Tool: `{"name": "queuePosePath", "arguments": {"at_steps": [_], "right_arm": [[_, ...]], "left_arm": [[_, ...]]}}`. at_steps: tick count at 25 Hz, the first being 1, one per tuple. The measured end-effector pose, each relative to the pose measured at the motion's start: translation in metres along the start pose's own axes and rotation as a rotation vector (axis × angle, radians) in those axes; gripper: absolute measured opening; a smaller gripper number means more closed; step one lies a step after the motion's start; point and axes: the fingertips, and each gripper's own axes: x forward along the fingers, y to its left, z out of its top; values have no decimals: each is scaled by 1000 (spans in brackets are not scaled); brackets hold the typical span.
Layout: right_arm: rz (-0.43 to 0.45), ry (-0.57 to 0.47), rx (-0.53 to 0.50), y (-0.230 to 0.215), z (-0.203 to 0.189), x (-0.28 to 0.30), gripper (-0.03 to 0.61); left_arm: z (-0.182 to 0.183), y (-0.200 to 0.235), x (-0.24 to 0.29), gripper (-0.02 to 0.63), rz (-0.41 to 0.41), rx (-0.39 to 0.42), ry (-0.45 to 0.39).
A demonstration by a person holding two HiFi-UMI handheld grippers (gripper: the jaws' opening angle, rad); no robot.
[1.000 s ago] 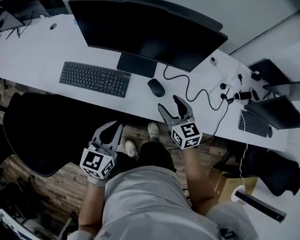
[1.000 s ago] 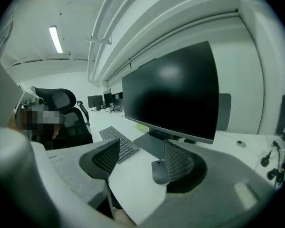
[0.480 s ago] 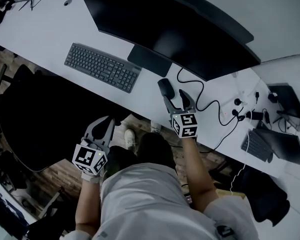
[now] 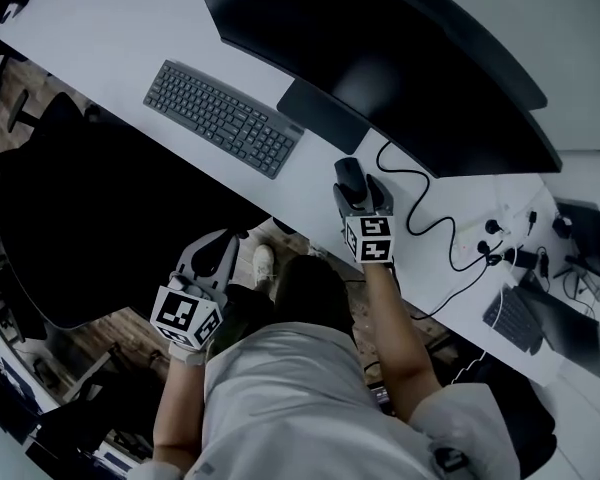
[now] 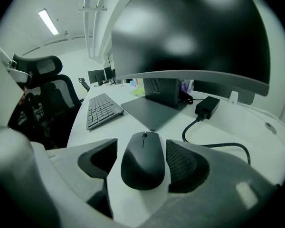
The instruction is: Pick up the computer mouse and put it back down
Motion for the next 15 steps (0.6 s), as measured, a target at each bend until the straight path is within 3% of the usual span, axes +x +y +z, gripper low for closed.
{"name": "queuePosePath", "arguments": {"at_steps": [15], "right_arm": [[-76,84,-47,-4,-22,19,308]], "left_arm": [[-14,3,-6,3,22,-41,-5]]}}
